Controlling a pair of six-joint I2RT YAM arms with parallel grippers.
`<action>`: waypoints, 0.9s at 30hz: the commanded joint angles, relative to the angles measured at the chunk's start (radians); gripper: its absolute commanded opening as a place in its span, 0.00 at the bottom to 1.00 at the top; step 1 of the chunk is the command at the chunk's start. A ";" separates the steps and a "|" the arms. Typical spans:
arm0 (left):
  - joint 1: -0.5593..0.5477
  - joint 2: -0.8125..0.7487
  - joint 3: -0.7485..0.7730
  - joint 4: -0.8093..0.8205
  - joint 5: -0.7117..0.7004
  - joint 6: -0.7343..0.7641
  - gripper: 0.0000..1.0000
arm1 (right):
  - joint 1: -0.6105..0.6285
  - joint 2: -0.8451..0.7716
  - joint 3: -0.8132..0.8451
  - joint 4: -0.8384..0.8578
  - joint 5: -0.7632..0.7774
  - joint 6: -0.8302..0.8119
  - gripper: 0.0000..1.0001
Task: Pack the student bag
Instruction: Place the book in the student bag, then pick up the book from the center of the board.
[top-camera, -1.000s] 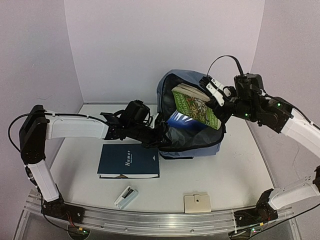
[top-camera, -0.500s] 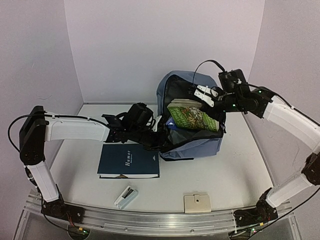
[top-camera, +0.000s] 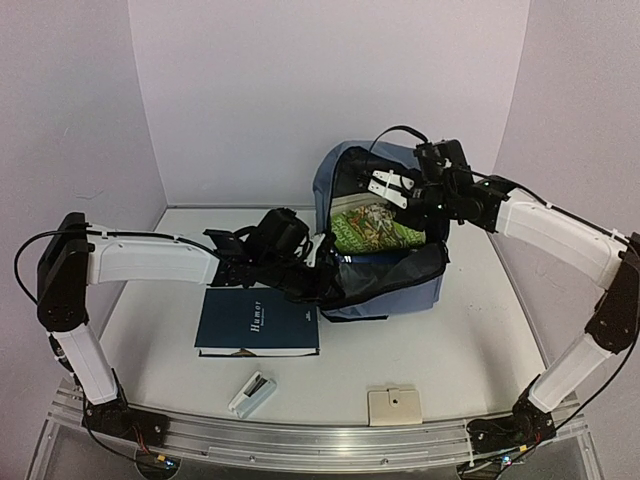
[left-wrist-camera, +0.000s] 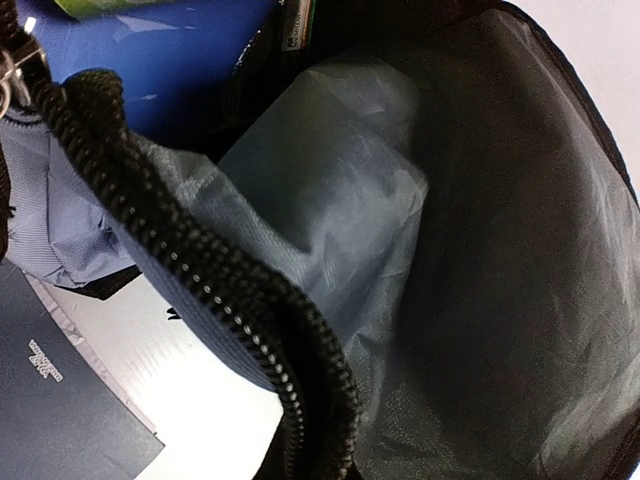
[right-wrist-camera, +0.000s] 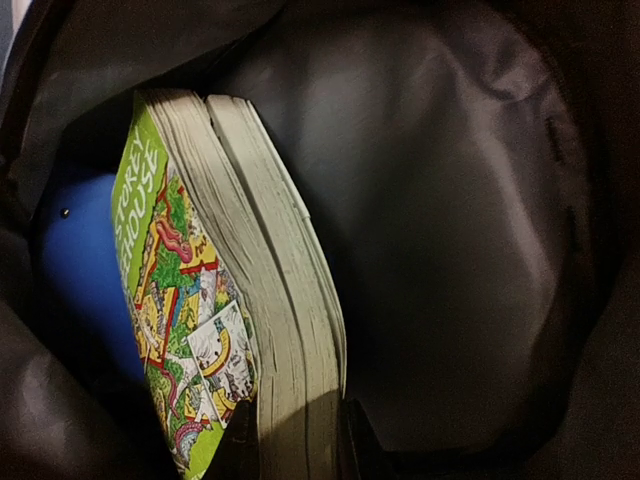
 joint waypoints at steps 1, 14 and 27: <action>-0.024 -0.027 0.030 -0.072 0.024 0.021 0.00 | -0.007 -0.025 -0.050 0.297 0.079 -0.007 0.11; -0.024 -0.031 0.032 -0.078 0.001 0.025 0.00 | -0.007 -0.234 -0.192 0.357 0.049 0.167 0.64; -0.024 -0.041 0.062 -0.063 -0.082 0.017 0.41 | -0.007 -0.530 -0.266 0.292 -0.127 0.865 0.98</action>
